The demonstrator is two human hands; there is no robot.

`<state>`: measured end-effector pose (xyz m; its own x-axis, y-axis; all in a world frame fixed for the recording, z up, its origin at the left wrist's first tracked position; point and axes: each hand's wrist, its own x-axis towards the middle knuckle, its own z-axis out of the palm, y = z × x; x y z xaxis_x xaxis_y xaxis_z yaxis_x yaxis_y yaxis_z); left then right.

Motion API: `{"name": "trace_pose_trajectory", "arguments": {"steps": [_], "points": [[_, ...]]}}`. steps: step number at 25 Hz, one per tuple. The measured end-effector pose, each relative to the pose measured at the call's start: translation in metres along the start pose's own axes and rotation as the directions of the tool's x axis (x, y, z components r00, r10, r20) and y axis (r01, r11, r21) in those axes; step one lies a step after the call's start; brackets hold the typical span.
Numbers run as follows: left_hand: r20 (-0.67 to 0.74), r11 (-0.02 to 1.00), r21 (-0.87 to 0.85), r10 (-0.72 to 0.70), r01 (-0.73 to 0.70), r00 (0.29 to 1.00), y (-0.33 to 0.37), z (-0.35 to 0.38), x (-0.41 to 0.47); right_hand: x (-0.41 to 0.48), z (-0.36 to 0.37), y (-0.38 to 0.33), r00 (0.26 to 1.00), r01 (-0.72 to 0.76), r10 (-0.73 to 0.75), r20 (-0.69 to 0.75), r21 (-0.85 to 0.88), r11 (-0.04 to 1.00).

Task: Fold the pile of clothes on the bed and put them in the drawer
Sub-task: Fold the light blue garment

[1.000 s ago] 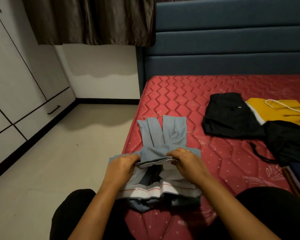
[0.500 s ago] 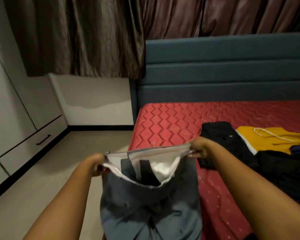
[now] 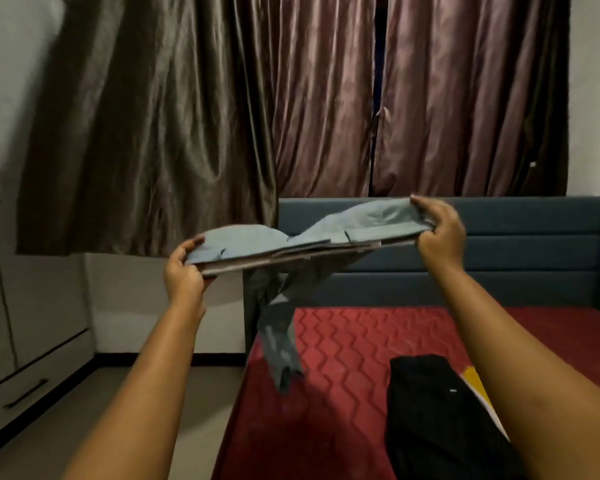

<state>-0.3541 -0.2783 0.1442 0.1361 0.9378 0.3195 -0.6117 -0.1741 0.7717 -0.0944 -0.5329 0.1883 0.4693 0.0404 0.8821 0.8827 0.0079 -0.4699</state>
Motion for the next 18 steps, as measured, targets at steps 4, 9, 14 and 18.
{"name": "trace_pose_trajectory", "arguments": {"steps": [4, 9, 14, 18], "points": [[-0.101, 0.85, 0.403, -0.327, 0.339, 0.94, -0.108, -0.12, -0.083, -0.157, -0.035, 0.075, 0.821, -0.097, 0.324, 0.47, -0.444, 0.891], [-0.364, 0.428, 0.413, -0.731, 0.804, 0.577, -0.185, -0.261, -0.254, -0.381, -0.083, 0.129, -0.139, -0.03, 0.805, 0.576, -0.815, 0.578], [-0.368, 0.438, 0.396, -0.73, 0.807, 0.576, -0.18, -0.283, -0.292, -0.442, -0.107, 0.124, 0.024, 0.045, 0.82, 0.571, -0.821, 0.57], [-0.328, 0.367, 0.425, -0.79, 0.828, 0.518, -0.167, -0.286, -0.288, -0.436, -0.11, 0.118, 0.041, 0.079, 0.852, 0.522, -0.852, 0.518]]}}
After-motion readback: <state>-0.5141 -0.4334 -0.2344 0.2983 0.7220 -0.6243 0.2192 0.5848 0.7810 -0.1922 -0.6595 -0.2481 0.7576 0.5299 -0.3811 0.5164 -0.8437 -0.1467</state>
